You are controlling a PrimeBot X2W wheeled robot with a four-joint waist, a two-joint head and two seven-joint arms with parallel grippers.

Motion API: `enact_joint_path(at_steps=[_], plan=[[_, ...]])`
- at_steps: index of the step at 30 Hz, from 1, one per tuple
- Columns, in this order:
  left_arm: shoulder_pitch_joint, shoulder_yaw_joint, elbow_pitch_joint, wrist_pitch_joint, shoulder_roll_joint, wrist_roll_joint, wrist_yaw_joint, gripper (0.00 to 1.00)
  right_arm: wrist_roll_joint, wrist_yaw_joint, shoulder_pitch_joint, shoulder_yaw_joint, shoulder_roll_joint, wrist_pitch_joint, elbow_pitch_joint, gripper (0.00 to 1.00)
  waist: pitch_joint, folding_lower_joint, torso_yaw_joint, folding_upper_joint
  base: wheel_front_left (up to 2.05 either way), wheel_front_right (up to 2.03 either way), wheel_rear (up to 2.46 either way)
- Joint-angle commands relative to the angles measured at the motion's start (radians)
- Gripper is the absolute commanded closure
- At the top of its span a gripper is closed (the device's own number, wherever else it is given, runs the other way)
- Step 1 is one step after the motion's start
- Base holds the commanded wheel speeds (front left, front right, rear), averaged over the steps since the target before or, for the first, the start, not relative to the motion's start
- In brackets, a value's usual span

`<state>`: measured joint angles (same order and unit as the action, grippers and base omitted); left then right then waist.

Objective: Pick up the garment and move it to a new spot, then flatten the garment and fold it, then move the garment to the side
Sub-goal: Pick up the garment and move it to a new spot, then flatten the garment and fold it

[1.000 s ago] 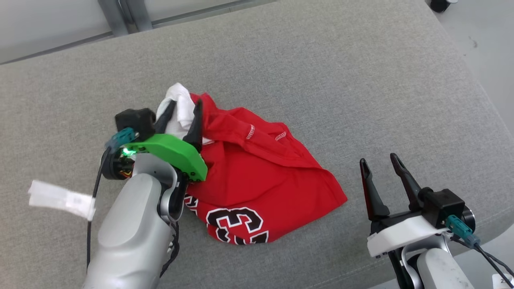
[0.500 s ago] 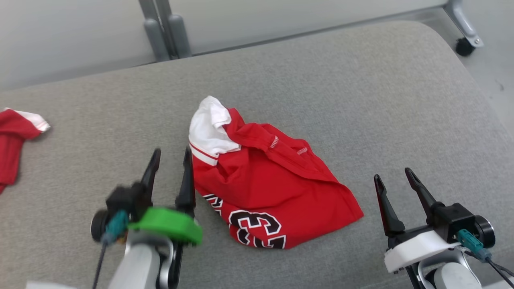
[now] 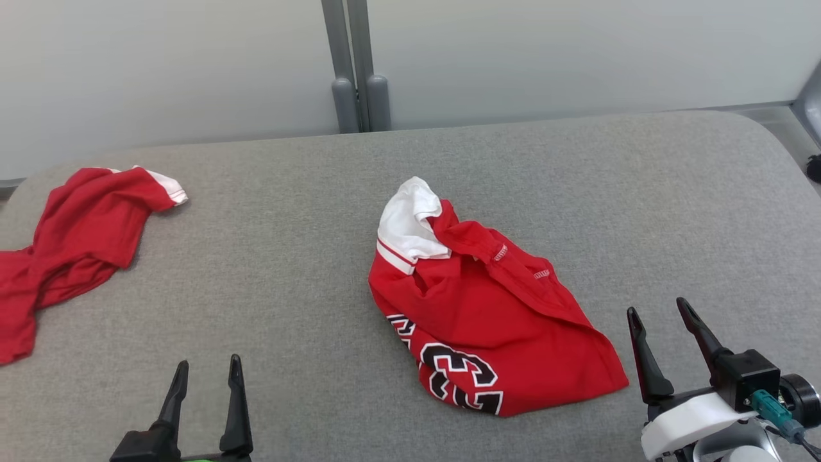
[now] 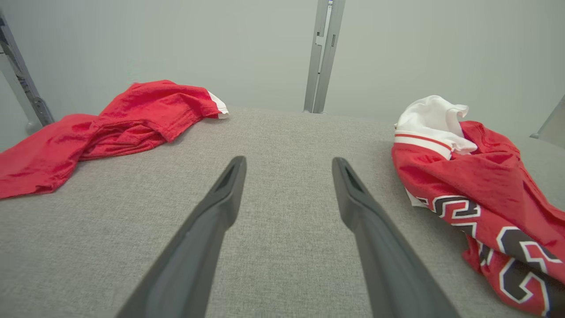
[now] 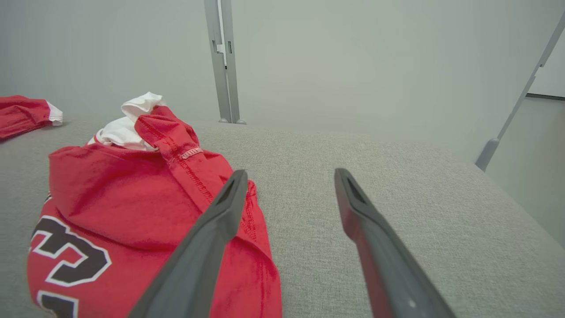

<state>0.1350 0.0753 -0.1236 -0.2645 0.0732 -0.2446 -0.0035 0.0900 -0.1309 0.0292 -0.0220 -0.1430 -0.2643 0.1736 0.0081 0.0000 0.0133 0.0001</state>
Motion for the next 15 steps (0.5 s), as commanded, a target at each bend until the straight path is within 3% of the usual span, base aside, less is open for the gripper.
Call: enact_joint_path(at_steps=[1, 7, 15], plan=[[0.02, -0.018, 0.004, 0.0, -0.002, 0.012, -0.019, 0.0, -0.009, 0.0, 0.017, 0.003, 0.0, 0.0, 0.005, 0.0, -0.04, 0.0, 0.04, -0.0001, 0.0, 0.0, 0.0], [0.036, -0.076, 0.0, 0.0, -0.007, 0.039, -0.085, 0.0, -0.018, 0.0, 0.026, 0.01, 0.003, 0.0, 0.014, 0.0, -0.051, 0.0, 0.044, -0.0001, 0.0, 0.0, 0.0], [0.064, -0.136, 0.01, 0.0, -0.017, 0.05, -0.107, 0.0, -0.029, 0.0, 0.03, 0.036, 0.012, 0.0, 0.027, 0.0, -0.058, 0.0, 0.025, -0.0001, 0.0, 0.0, 0.0]])
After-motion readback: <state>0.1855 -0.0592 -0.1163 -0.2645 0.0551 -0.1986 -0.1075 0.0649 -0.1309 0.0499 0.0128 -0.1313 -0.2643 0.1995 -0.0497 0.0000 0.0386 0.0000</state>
